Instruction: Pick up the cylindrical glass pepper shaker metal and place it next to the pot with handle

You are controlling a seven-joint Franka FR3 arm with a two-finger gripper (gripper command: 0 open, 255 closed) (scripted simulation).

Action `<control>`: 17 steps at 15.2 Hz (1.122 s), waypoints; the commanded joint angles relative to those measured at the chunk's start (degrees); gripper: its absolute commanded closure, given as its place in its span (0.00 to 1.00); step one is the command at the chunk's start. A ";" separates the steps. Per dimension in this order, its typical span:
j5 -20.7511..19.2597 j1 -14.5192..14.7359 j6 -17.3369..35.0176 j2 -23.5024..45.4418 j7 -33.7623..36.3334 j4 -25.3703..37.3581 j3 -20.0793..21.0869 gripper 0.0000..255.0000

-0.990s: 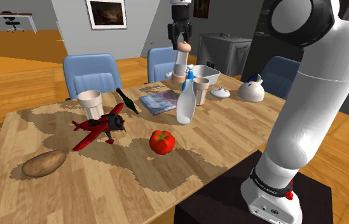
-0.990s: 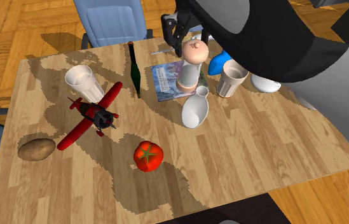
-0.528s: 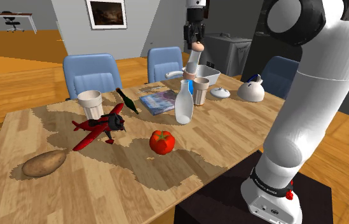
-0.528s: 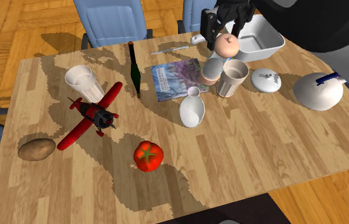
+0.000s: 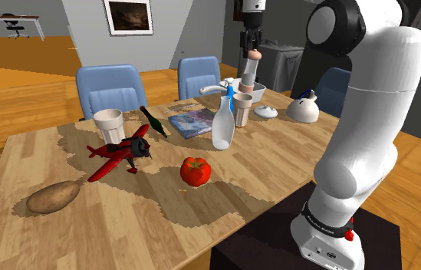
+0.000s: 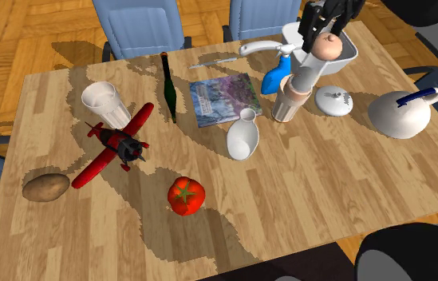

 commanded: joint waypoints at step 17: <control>3.23 -10.42 2.39 11.81 -13.33 9.64 -4.12 1.00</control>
